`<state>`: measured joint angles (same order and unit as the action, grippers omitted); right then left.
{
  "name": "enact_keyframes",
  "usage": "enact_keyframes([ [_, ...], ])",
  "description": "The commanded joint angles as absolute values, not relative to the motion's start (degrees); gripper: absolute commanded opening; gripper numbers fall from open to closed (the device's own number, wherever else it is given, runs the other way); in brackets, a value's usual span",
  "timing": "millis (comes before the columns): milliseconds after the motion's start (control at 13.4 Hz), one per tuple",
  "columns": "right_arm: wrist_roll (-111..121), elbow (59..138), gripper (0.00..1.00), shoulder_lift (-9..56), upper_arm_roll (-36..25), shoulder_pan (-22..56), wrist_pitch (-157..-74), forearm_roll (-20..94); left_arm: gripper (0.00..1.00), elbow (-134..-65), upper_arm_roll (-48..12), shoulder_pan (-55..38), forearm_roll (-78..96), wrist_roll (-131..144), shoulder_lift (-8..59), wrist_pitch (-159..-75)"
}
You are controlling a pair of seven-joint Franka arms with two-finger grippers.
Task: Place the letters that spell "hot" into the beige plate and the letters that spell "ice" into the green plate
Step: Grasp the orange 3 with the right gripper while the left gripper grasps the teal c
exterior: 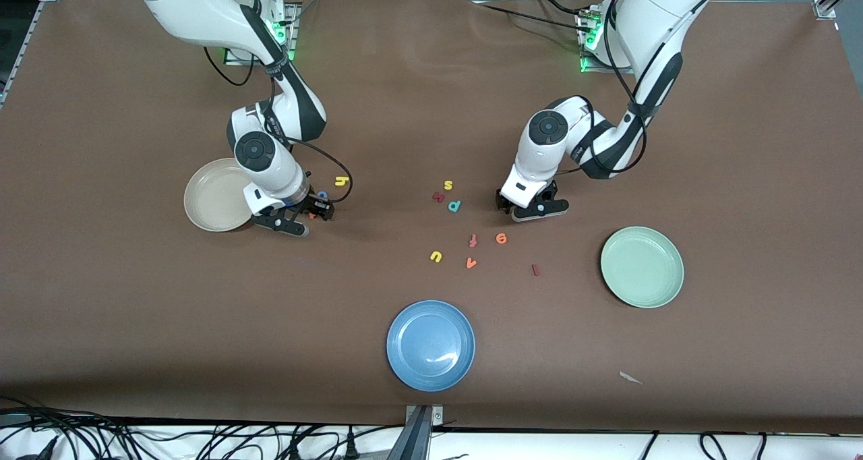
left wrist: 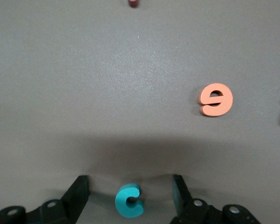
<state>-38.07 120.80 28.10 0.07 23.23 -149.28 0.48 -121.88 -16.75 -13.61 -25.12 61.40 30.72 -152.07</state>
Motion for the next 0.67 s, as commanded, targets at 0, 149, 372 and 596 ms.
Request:
enact_keyframes([
  [0, -37.97, 120.76, 0.57, 28.39, 0.09, 23.47, -150.12, 0.53, 0.67, -121.20, -16.96, -13.62, -27.07, 62.31, 31.64, -151.44],
  [149, -37.88, 120.85, 0.43, 28.39, 0.09, 23.55, -150.03, 0.53, 0.63, -121.38, -18.10, -12.92, -26.98, 62.14, 31.64, -151.35],
  [372, -37.88, 121.02, 0.34, 28.30, 0.09, 23.55, -150.03, 0.44, 0.57, -121.46, -18.19, -12.75, -26.90, 60.91, 31.64, -150.47],
  [596, -37.88, 121.11, 0.33, 28.30, 0.09, 23.55, -150.03, 0.44, 0.55, -121.55, -18.37, -12.74, -26.81, 60.64, 31.64, -149.86],
])
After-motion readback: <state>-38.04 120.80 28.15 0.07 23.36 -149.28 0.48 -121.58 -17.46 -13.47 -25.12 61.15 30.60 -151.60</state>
